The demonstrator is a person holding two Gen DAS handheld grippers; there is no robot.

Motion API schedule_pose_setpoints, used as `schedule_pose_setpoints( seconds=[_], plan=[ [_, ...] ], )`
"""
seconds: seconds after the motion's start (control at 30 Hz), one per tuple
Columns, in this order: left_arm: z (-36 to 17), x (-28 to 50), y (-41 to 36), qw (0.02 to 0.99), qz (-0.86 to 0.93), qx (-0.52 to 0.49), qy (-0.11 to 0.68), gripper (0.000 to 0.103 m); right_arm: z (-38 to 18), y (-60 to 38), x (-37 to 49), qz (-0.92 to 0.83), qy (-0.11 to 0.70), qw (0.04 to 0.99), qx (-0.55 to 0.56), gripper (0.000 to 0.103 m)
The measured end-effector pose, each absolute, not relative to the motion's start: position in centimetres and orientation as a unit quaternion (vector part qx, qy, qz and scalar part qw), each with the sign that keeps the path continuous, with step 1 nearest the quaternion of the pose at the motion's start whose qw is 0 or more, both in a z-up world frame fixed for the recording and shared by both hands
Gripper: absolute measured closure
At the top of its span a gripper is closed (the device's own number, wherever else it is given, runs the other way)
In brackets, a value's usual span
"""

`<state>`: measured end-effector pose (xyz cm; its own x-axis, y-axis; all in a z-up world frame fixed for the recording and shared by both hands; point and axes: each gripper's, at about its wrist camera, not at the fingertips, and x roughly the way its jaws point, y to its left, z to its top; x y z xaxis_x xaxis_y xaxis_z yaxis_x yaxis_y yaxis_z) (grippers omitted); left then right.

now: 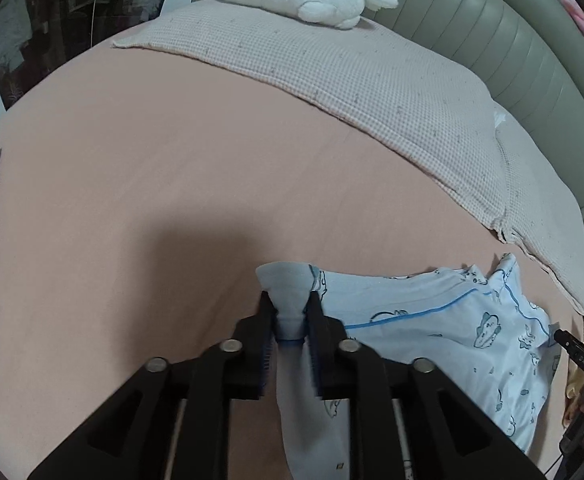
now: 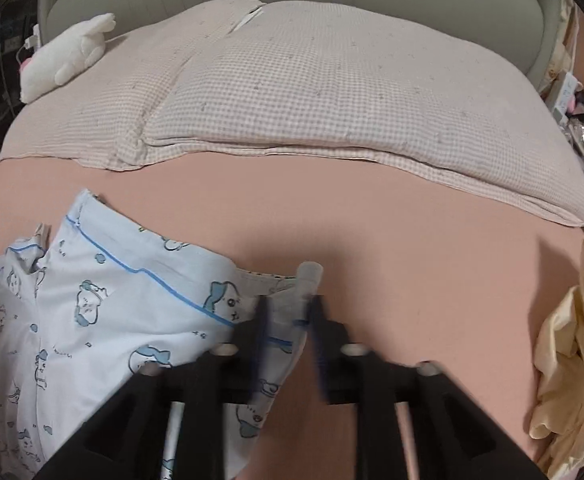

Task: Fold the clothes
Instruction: 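Release the shorts with both grippers and pull back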

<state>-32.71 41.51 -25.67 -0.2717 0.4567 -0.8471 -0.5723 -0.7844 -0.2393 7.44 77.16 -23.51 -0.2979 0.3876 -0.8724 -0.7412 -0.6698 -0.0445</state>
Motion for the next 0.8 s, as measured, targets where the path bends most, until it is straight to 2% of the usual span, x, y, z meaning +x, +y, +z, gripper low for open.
schedule_pose_setpoints(
  seconds=[0.03, 0.07, 0.1, 0.3, 0.43, 0.8],
  plan=[
    [-25.2, -32.4, 41.7, 0.32, 0.8, -0.504, 0.065, 0.046, -23.3, 77.1, 7.6, 0.784, 0.192, 0.364, -0.465, 0.024],
    [-24.8, -32.0, 41.9, 0.318, 0.804, -0.497, 0.075, 0.007, -23.1, 77.2, 7.8, 0.788, 0.197, 0.364, -0.456, 0.021],
    [-24.3, -31.2, 41.9, 0.317, 0.809, -0.488, 0.084, 0.0, -22.7, 77.0, 8.0, 0.794, 0.203, 0.356, -0.449, 0.021],
    [-19.6, -28.4, 40.1, 0.278, 0.844, -0.434, 0.145, 0.0, -21.0, 75.7, 8.5, 0.802, 0.224, 0.336, -0.44, 0.022],
    [-15.6, -24.2, 38.1, 0.312, 0.842, -0.405, 0.171, 0.0, -18.6, 74.3, 9.7, 0.807, 0.252, 0.32, -0.428, 0.021],
    [-4.3, -9.3, 33.8, 0.41, 0.84, -0.254, 0.249, 0.0, -4.9, 66.4, 19.5, 0.841, 0.302, 0.32, -0.314, 0.021]
  ],
)
